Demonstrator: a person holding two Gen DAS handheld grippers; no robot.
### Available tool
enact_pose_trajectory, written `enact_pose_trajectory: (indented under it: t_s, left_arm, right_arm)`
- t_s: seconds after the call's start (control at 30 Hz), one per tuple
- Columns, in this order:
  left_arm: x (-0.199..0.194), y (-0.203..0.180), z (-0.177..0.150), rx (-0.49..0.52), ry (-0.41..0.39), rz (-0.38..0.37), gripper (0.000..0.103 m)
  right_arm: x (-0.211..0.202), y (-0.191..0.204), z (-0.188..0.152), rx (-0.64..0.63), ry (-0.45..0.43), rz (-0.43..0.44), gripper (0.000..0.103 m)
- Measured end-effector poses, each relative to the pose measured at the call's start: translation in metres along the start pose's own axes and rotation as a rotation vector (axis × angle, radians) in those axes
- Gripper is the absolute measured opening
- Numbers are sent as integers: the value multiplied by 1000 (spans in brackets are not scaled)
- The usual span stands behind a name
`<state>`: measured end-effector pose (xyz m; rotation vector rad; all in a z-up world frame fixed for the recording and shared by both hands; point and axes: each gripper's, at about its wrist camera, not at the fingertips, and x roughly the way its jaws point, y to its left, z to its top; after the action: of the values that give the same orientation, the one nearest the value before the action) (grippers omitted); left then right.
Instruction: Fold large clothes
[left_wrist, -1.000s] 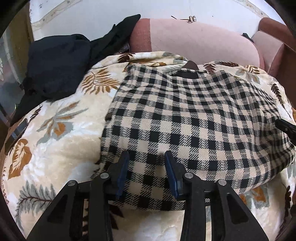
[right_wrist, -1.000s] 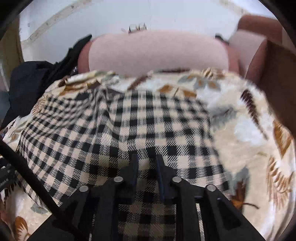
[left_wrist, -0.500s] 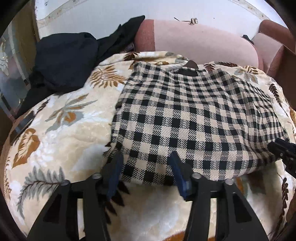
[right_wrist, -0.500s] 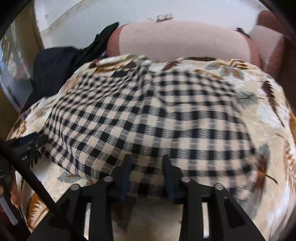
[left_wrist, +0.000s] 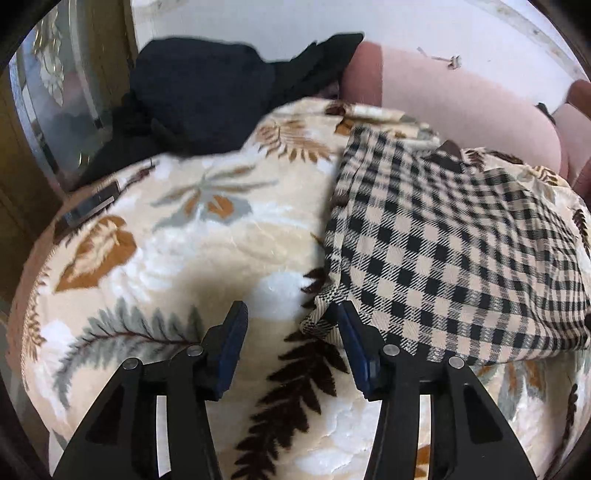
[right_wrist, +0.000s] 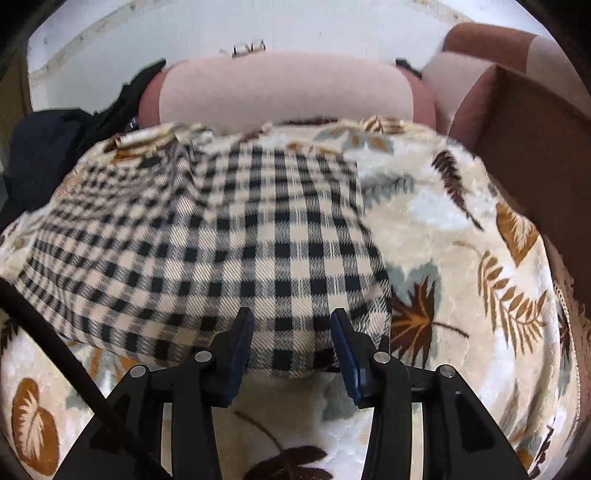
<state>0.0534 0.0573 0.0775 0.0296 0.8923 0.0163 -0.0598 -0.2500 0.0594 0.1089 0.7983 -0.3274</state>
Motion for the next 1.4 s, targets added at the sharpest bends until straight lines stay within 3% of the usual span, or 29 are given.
enact_pose_trajectory:
  t_s: [0.23,0.33,0.47,0.57,0.67,0.8,0.97,1.17,1.4]
  left_arm:
    - [-14,-12,8,14,-22,-96,50]
    - [-9,-21,12,22,-6,-133,50]
    - [5,-30,15,44,22,-136,50]
    - [14,-30,15,43,43,-140,50]
    - [20,-26,18,35,58,-150,50]
    - [21,-22,20,33,57,-156,50]
    - [20,-15,23,10,50,-169,50]
    - [19,-12,23,1,47,-168,50]
    - [19,-9,24,-5,40,-156,50]
  right_arm:
    - [-6,53,5,-94,-70,118,47]
    - [8,77,19,-142,-49,149,47]
    - [40,116,58,-140,1,306,47]
    - [68,157,78,-177,45,360,47]
    - [99,203,89,-243,103,367,47]
    - [134,232,101,-221,153,335,47]
    - [159,241,124,-148,181,301,55]
    - [178,249,137,-173,177,228,72]
    - [153,232,140,-176,145,217,73]
